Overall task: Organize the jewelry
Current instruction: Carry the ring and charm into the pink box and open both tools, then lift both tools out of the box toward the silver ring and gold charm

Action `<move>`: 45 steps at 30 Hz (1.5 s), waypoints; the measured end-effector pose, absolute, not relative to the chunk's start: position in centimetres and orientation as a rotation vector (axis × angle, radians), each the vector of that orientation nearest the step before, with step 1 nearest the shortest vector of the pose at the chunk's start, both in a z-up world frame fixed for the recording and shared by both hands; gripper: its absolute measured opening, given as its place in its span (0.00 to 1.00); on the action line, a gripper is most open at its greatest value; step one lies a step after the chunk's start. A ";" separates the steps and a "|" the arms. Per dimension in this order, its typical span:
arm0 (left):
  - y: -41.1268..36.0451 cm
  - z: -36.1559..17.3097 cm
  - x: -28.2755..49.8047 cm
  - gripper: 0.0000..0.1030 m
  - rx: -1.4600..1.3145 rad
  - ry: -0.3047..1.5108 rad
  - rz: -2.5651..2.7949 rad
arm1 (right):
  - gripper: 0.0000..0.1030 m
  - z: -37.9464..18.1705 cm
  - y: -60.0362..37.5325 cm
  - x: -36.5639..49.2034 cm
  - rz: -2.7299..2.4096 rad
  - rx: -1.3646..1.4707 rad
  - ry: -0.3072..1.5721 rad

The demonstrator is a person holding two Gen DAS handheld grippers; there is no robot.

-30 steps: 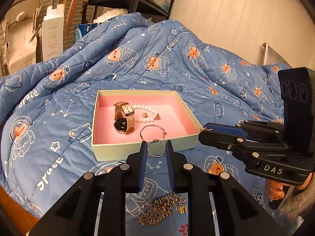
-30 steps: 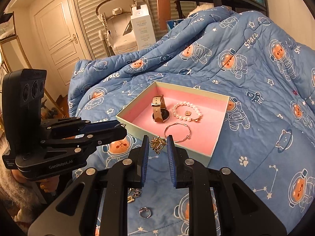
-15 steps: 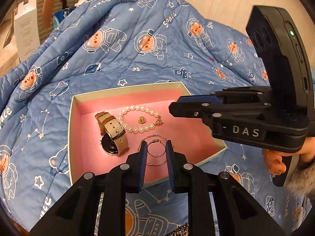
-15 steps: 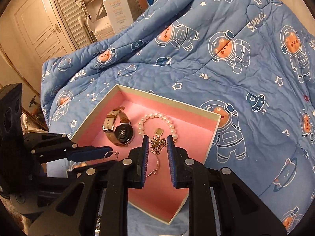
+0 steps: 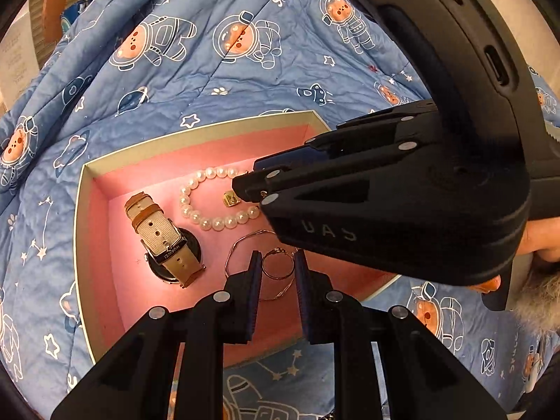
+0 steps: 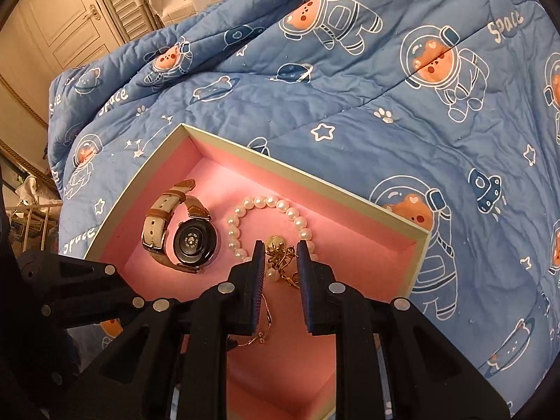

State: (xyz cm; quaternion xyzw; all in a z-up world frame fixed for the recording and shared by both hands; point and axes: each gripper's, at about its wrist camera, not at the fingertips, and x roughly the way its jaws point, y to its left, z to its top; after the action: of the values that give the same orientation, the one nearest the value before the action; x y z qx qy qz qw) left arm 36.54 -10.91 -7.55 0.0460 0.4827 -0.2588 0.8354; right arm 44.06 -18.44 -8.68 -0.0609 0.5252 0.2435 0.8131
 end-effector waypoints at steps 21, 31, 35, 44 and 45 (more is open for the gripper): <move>-11.7 -7.1 36.9 0.38 0.163 0.997 -0.530 | 0.36 -10.0 -16.8 44.8 0.508 -0.189 1.166; -8.8 -4.1 30.8 0.68 0.131 0.865 -0.535 | 0.41 -7.8 -17.2 43.4 0.556 -0.113 1.082; -7.9 -3.1 28.0 0.80 0.118 0.806 -0.514 | 0.41 -6.5 -18.1 41.6 0.563 -0.053 1.022; -4.6 -4.7 23.4 0.89 0.089 0.814 -0.403 | 0.61 -4.1 -20.8 32.7 0.552 -0.042 0.842; -4.1 -5.0 22.9 0.89 0.078 0.826 -0.394 | 0.61 -4.1 -21.1 31.6 0.555 -0.045 0.839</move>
State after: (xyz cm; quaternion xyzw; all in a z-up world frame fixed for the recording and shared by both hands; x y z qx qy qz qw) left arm 22.92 -4.11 -5.02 0.0375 0.3987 -0.1903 0.8963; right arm 31.63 -21.13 -4.13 -0.0214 0.4021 0.2658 0.8759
